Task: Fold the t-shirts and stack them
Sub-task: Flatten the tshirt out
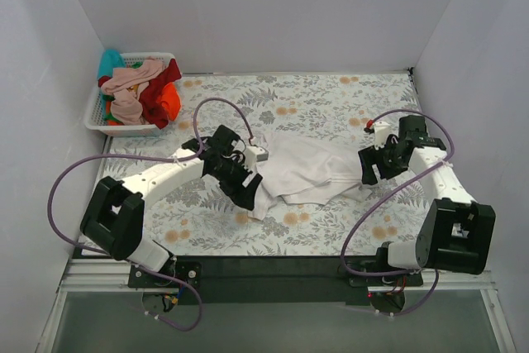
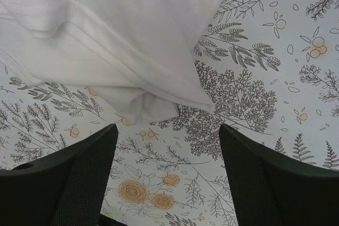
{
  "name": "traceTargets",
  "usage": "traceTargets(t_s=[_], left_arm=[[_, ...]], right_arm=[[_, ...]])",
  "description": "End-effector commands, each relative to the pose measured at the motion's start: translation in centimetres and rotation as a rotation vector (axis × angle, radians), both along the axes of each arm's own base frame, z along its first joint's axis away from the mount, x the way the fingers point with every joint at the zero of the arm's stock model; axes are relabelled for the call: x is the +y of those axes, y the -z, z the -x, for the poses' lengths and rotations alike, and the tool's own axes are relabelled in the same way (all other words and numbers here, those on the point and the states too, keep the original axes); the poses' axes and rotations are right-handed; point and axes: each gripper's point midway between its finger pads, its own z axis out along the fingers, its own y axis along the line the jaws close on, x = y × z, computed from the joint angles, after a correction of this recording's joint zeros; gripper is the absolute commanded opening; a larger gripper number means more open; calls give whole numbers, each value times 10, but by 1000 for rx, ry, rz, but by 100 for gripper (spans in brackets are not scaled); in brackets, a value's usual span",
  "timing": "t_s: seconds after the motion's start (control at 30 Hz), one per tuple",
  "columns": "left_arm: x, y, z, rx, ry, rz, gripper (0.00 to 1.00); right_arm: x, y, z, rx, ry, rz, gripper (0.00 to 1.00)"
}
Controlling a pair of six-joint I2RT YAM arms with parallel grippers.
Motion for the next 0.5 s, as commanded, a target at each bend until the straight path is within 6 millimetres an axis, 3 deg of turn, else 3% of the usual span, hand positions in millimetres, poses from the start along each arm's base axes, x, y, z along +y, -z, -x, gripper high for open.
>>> traceTargets(t_s=[0.0, 0.03, 0.2, 0.47], left_arm=[[-4, 2, -8, -163, 23, -50, 71], [-9, 7, 1, -169, 54, -67, 72], [-23, 20, 7, -227, 95, -116, 72], [-34, 47, -2, -219, 75, -188, 69]], right_arm=[[-8, -9, -18, -25, -14, 33, 82], [-8, -3, -22, -6, -13, 30, 81], [-9, 15, -30, 55, -11, 22, 75], [-11, 43, -27, 121, -23, 32, 70]])
